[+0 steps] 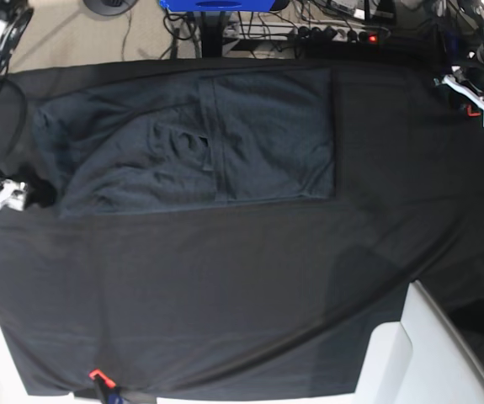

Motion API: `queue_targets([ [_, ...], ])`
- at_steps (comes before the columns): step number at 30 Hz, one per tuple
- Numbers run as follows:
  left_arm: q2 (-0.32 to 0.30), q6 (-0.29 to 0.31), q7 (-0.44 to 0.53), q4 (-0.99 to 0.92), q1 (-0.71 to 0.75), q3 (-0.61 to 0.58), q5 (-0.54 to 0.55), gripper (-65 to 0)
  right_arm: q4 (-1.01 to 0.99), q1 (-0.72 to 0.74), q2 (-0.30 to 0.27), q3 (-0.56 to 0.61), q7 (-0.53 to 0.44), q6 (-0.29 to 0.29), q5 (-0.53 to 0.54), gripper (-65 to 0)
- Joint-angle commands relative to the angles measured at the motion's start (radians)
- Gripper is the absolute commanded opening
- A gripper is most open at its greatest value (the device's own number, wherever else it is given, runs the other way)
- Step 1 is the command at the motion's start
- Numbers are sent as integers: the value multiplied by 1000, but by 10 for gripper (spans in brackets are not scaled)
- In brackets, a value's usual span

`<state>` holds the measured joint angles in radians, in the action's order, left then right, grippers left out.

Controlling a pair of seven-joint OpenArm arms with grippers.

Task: Fold the T-shirt properly
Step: 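Move the right gripper to the shirt's outer end and grasp it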

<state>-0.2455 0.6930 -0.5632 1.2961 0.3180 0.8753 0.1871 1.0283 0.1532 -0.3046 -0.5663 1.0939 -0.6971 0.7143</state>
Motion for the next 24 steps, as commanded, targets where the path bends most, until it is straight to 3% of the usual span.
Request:
queue_targets([
  [1,-18,5,18,15,2,5,10,-650,-21,12,-28,-2,-10,-1,12,-20],
  [4,-16,5,18,15,2,5,10,-650,-81,7,-35,-2,-62,-1,8,-27],
  [10,-15,5,19,15,2,2,10,-650,-194,-7,-35,1,-79,-1,9,-57],
  [20,-15,5,19,15,0,0,12,-650,-121,-88,34,5,-10,-1,8,-57],
  [24,-15,5,19,15,-4,-1,12,-650,-1,-114,51,88,19,-1,11,-59],
])
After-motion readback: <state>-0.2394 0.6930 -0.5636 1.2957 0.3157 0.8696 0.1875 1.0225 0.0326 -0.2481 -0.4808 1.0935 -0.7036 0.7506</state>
